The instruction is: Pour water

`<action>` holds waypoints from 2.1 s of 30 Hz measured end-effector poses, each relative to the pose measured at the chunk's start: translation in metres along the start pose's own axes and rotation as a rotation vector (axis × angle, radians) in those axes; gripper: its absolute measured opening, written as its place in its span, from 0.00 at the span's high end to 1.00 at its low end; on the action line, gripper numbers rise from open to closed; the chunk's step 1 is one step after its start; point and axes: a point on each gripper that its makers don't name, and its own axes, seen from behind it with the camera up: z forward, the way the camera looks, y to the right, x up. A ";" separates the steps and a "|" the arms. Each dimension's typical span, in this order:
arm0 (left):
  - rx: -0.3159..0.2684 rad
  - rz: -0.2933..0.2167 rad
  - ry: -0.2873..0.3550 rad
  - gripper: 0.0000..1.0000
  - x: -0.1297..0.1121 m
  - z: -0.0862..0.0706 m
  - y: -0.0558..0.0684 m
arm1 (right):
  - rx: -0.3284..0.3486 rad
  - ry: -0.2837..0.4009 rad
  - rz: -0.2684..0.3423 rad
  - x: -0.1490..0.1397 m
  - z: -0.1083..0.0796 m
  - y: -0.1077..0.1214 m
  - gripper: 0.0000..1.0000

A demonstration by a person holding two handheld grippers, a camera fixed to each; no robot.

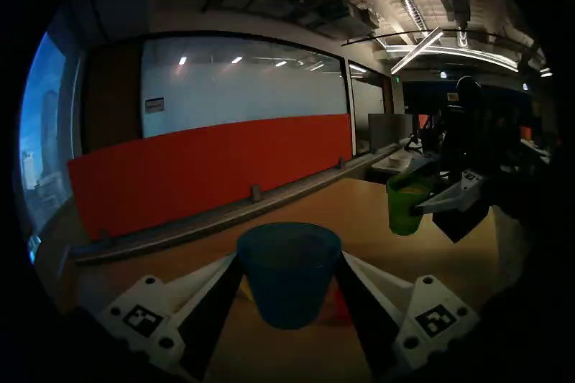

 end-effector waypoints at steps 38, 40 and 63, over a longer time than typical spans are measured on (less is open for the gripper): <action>-0.103 0.083 -0.356 0.14 -0.124 0.022 0.022 | 0.083 -0.305 -0.020 -0.096 0.014 -0.001 0.09; -0.109 0.088 -0.373 0.14 -0.129 0.024 0.023 | 0.088 -0.323 -0.019 -0.102 0.015 -0.001 0.09; -0.185 0.093 -0.500 0.14 -0.180 0.043 0.034 | 0.106 -0.421 -0.002 -0.148 0.025 0.003 0.09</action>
